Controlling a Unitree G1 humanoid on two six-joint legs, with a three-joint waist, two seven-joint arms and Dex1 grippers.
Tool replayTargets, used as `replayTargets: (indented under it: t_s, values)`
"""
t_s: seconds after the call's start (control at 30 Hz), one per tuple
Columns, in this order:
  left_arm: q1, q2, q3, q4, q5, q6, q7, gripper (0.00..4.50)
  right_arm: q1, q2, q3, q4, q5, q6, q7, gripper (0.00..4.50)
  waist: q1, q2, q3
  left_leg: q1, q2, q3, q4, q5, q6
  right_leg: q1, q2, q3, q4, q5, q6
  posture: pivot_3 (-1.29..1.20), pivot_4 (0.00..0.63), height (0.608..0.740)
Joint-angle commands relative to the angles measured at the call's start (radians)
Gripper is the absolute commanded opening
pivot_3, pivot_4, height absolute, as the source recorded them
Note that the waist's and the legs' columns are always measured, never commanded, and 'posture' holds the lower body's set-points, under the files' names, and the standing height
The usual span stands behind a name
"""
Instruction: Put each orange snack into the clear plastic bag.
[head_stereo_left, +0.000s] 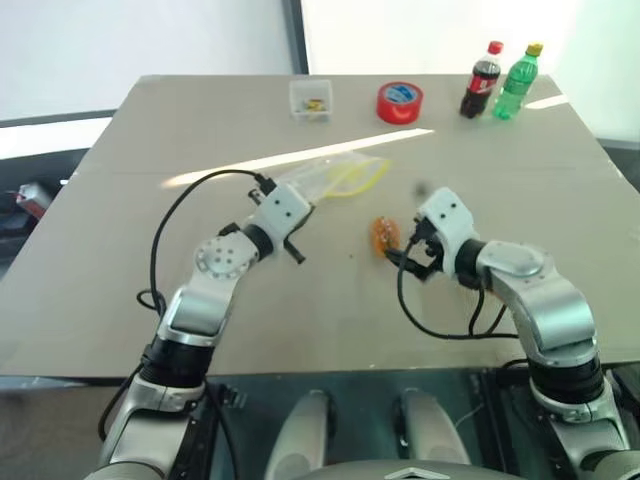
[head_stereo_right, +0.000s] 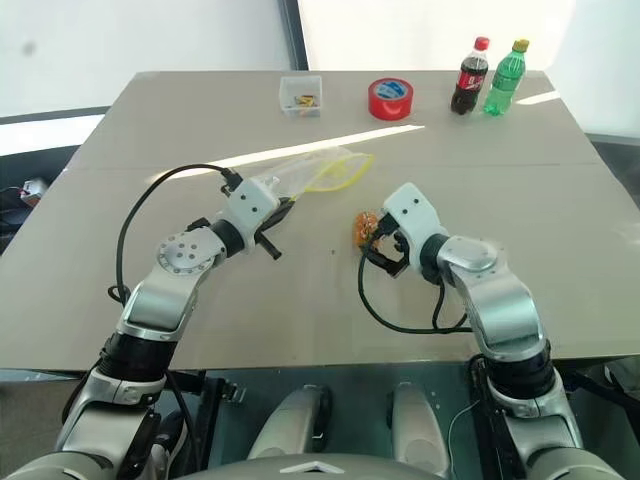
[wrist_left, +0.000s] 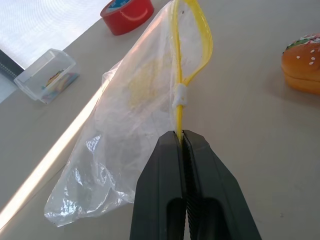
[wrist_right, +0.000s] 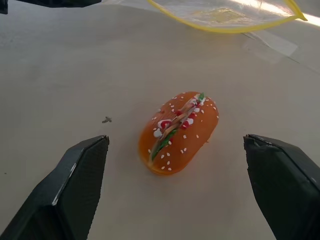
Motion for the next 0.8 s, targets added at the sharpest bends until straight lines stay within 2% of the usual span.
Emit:
replayTargets:
  t_s: [0.03, 0.2, 0.47, 0.57, 0.67, 0.7, 0.73, 0.8]
  values:
    - [-0.019, 0.012, 0.02, 0.005, -0.008, -0.038, -0.014, 0.0, 0.0, 0.036, 0.011, -0.025, 0.005, 0.058, -0.087, 4.4, 0.0, 0.0, 0.0, 0.0, 0.0, 0.0, 0.0, 0.0, 0.0, 0.0, 0.0, 0.0, 0.0, 0.0, 0.0, 0.0, 0.15, 0.74]
    - [-0.029, 0.01, 0.01, 0.017, -0.003, -0.05, -0.026, 0.0, -0.008, 0.091, 0.059, 0.104, -0.019, -0.017, -0.189, 4.4, -0.002, 0.0, 0.0, -0.001, 0.0, 0.0, 0.0, 0.0, 0.0, 0.0, 0.0, 0.0, -0.001, 0.0, 0.0, 0.0, 0.15, 0.74]
    - [0.007, 0.016, 0.02, -0.017, 0.001, -0.033, -0.023, 0.0, -0.034, 0.157, 0.051, 0.272, -0.016, -0.125, -0.279, 4.4, -0.003, 0.0, 0.0, -0.001, 0.0, 0.0, -0.001, 0.0, 0.0, 0.0, 0.0, 0.0, -0.001, 0.0, 0.0, 0.0, 0.15, 0.74]
    - [0.019, 0.019, 0.022, -0.025, 0.004, -0.03, -0.021, 0.0, -0.048, 0.163, 0.042, 0.296, -0.002, -0.17, -0.282, 3.56, -0.003, 0.0, 0.0, -0.001, 0.0, 0.0, -0.001, 0.0, 0.0, 0.0, 0.0, 0.0, -0.001, 0.0, 0.0, 0.0, 0.15, 0.74]
    - [0.024, 0.018, 0.024, -0.027, 0.005, -0.028, -0.017, 0.0, -0.061, 0.159, 0.043, 0.302, 0.006, -0.186, -0.28, 2.17, -0.003, 0.0, 0.0, -0.001, 0.0, 0.0, -0.001, 0.0, 0.0, -0.001, 0.0, 0.0, -0.001, 0.0, 0.0, 0.0, 0.15, 0.74]
    - [0.025, 0.018, 0.025, -0.027, 0.005, -0.027, -0.016, 0.0, -0.063, 0.156, 0.046, 0.304, 0.006, -0.189, -0.28, 1.92, -0.003, 0.0, 0.0, -0.001, 0.0, 0.0, -0.001, 0.0, 0.0, -0.001, 0.0, 0.0, -0.001, 0.0, 0.0, 0.0, 0.15, 0.74]
    - [0.027, 0.016, 0.024, -0.027, 0.005, -0.028, -0.014, 0.0, -0.064, 0.154, 0.046, 0.305, 0.008, -0.189, -0.279, 1.33, -0.003, 0.0, 0.0, -0.001, 0.0, 0.0, -0.001, 0.0, 0.0, 0.0, 0.0, 0.0, -0.001, 0.0, 0.0, 0.0, 0.15, 0.74]
    - [0.03, 0.013, 0.023, -0.026, 0.003, -0.028, -0.01, 0.0, -0.066, 0.145, 0.051, 0.304, 0.011, -0.196, -0.271, 0.51, -0.003, 0.0, 0.0, -0.001, 0.0, 0.0, -0.001, 0.0, 0.0, 0.0, 0.0, 0.0, -0.001, 0.0, 0.0, 0.0, 0.15, 0.74]
